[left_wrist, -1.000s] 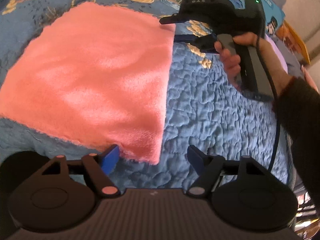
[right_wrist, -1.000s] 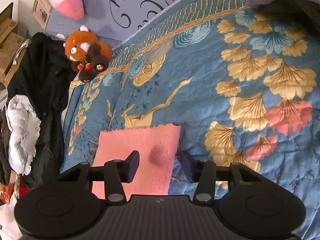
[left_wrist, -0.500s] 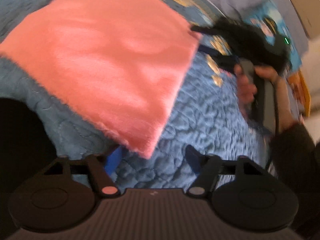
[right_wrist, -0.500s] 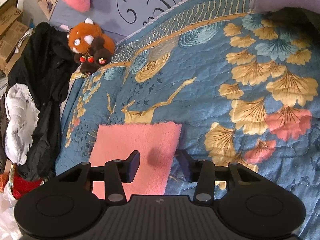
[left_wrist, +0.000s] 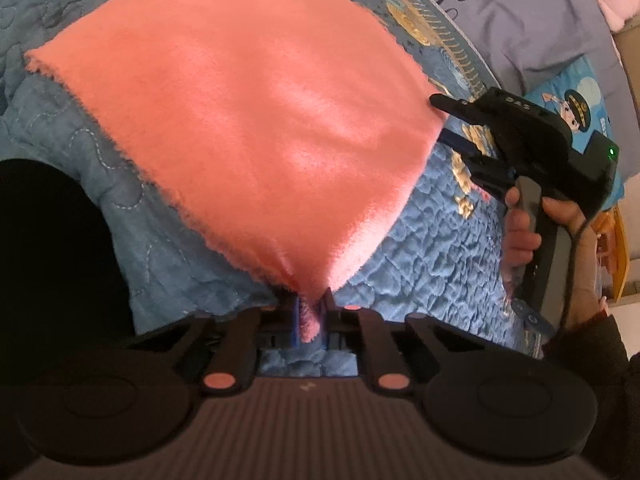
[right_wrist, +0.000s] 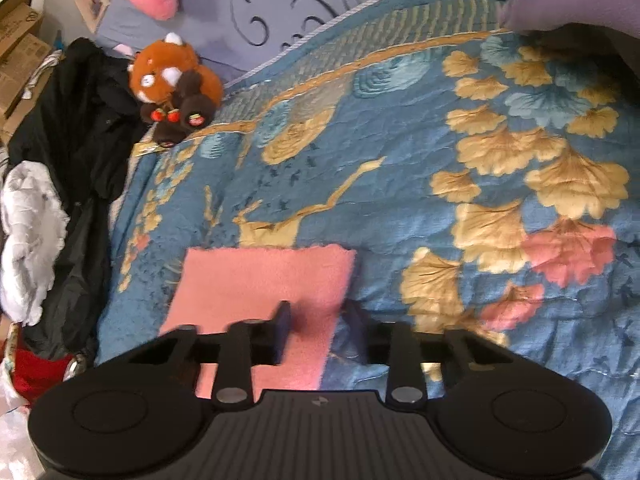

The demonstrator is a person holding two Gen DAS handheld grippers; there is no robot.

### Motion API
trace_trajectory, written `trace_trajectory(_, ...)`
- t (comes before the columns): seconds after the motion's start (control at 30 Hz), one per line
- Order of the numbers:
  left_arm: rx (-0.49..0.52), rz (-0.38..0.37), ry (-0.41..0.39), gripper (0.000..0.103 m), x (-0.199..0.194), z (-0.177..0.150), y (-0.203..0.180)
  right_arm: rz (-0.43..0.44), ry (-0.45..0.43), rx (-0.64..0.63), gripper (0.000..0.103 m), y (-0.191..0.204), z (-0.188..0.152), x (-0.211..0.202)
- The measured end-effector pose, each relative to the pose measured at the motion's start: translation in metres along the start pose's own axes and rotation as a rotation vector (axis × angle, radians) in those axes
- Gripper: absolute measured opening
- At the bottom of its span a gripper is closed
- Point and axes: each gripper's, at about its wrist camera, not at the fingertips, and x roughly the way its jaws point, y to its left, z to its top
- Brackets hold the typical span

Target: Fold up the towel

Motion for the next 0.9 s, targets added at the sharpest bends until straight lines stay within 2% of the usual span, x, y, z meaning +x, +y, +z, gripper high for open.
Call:
trace_trajectory(0.03,0.005,-0.002,0.004,0.009,0.0,0.0,0.0,-0.005,0.003,0.007,0.004,-0.002,0.0,0.001)
trace_trajectory(0.13,0.019,-0.007,0.017,0.007,-0.002,-0.001,-0.002,0.008,-0.006,0.033,0.003,-0.006,0.0,0.0)
trace_trajectory(0.33,0.057,-0.017,0.036,0.006,-0.006,0.0,-0.004,-0.015,-0.068,0.007,0.003,0.003,0.001,-0.011)
trace_trajectory(0.5,0.132,-0.039,0.033,0.006,-0.018,0.003,-0.012,-0.086,-0.099,-0.035,0.002,0.01,0.002,-0.031)
trace_trajectory(0.6,0.15,-0.048,0.075,0.006,-0.013,0.001,-0.018,-0.13,-0.117,-0.059,0.002,0.014,0.003,-0.044)
trace_trajectory(0.77,0.224,-0.07,0.149,0.006,-0.003,-0.014,-0.04,-0.238,-0.131,-0.013,0.002,-0.013,-0.002,-0.065)
trace_trajectory(0.9,0.316,-0.097,0.207,0.006,0.005,-0.033,-0.065,-0.287,-0.15,0.015,0.002,-0.037,-0.006,-0.088)
